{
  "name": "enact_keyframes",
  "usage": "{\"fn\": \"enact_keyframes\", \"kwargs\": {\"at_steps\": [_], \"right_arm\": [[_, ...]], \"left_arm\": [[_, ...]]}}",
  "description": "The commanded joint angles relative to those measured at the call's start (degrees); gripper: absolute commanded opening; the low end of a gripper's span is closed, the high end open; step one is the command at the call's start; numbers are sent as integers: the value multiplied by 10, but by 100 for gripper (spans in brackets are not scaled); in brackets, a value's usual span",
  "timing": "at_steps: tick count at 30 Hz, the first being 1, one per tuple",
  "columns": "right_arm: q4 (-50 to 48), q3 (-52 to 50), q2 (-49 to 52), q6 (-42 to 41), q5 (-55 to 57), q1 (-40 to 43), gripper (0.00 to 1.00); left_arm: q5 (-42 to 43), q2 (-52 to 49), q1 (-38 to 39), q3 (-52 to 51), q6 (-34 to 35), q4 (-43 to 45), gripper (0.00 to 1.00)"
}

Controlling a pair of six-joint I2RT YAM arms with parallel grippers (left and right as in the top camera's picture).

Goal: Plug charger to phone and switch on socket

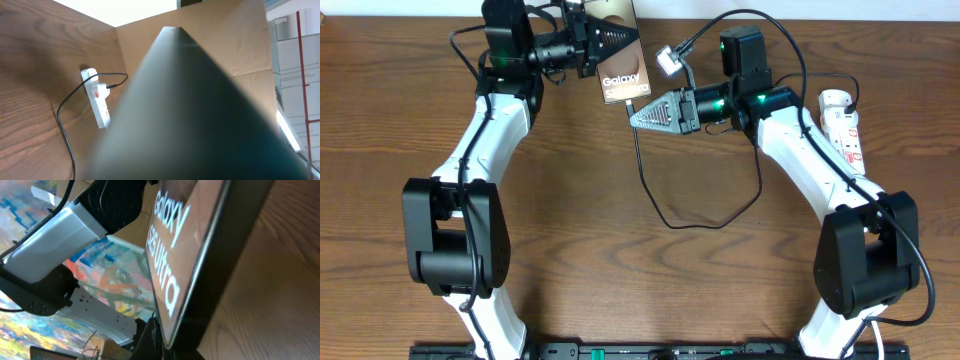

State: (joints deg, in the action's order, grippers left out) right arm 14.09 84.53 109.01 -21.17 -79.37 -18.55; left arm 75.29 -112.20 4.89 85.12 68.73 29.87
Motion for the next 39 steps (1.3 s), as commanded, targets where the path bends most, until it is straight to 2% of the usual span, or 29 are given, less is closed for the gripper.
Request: {"fn": "enact_keyframes", "kwargs": {"at_steps": [1, 19, 28, 39], "right_arm": [[-1, 1, 1, -11, 10, 10, 1], [-5, 1, 1, -16, 12, 10, 1], [-54, 1, 1, -55, 14, 10, 1], [-58, 1, 1, -61, 14, 10, 1]], "left_arm": [[21, 1, -1, 4, -10, 7, 7], [21, 1, -1, 4, -10, 7, 7], [32, 1, -1, 4, -10, 7, 7], [38, 1, -1, 4, -29, 7, 7]]}}
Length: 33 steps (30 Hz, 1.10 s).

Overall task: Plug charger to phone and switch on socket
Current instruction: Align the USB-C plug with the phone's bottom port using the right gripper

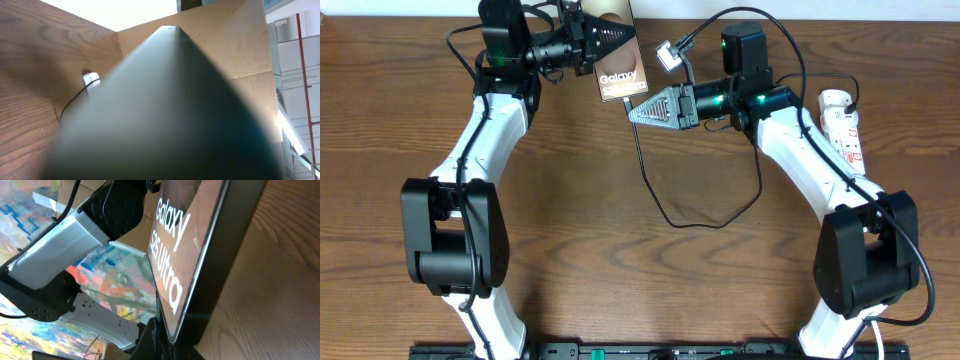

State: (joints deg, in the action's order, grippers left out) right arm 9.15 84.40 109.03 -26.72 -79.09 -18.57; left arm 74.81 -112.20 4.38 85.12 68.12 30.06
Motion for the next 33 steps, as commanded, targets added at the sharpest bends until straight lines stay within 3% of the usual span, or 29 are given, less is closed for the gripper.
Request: {"fn": "enact_keyframes", "kwargs": {"at_steps": [1, 19, 33], "right_arm": [[-8, 2, 1, -5, 12, 10, 1], [-42, 2, 1, -46, 34, 9, 1], [-52, 2, 1, -45, 56, 9, 1]], "left_arm": [[43, 1, 4, 4, -25, 5, 7], [28, 1, 5, 4, -54, 5, 7], [32, 1, 23, 4, 11, 0, 7]]}}
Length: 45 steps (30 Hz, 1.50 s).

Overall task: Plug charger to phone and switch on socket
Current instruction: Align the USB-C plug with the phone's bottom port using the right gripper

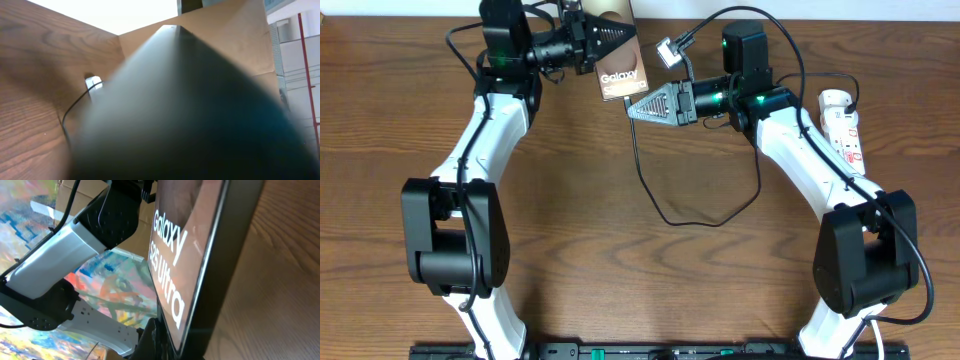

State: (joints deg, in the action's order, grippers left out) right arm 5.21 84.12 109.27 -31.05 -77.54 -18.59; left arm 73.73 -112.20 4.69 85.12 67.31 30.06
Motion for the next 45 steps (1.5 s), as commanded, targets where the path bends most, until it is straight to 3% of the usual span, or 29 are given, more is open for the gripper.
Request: {"fn": "enact_keyframes", "kwargs": {"at_steps": [1, 23, 45], "right_arm": [[-15, 5, -2, -2, 40, 9, 1], [-56, 5, -2, -28, 39, 22, 1], [-54, 5, -2, -28, 36, 22, 1]], "left_arm": [[45, 1, 21, 4, 23, 0, 7], [96, 1, 20, 4, 13, 0, 7], [96, 1, 20, 4, 0, 0, 7]]}}
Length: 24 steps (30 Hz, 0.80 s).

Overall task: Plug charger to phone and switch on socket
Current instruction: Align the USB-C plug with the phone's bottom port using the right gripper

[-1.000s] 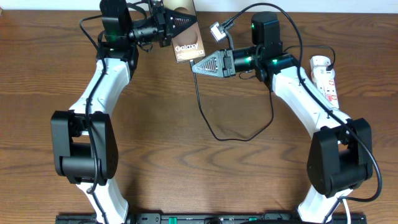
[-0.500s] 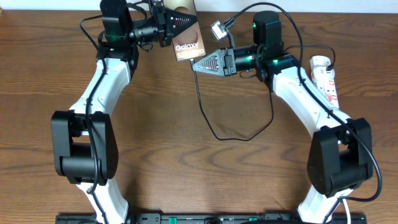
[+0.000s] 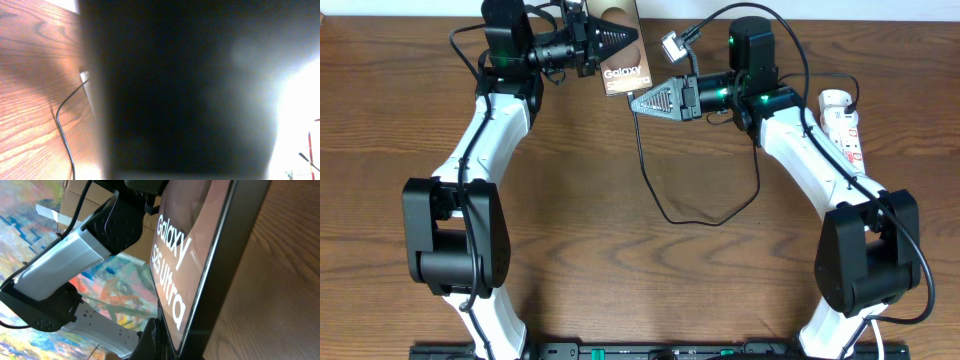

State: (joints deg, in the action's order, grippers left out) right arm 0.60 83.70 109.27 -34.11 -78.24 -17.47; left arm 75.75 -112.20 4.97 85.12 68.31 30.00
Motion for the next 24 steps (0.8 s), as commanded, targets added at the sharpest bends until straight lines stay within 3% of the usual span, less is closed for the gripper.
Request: {"fn": "enact_keyframes", "kwargs": {"at_steps": [1, 19, 24], "right_arm": [[-8, 9, -2, 3, 43, 11, 1], [-8, 9, -2, 5, 24, 11, 1], [-8, 9, -2, 16, 12, 11, 11]], "left_arm": [[76, 1, 17, 4, -10, 1, 7], [76, 1, 17, 4, -19, 1, 7], [76, 1, 17, 4, -19, 1, 7]]}}
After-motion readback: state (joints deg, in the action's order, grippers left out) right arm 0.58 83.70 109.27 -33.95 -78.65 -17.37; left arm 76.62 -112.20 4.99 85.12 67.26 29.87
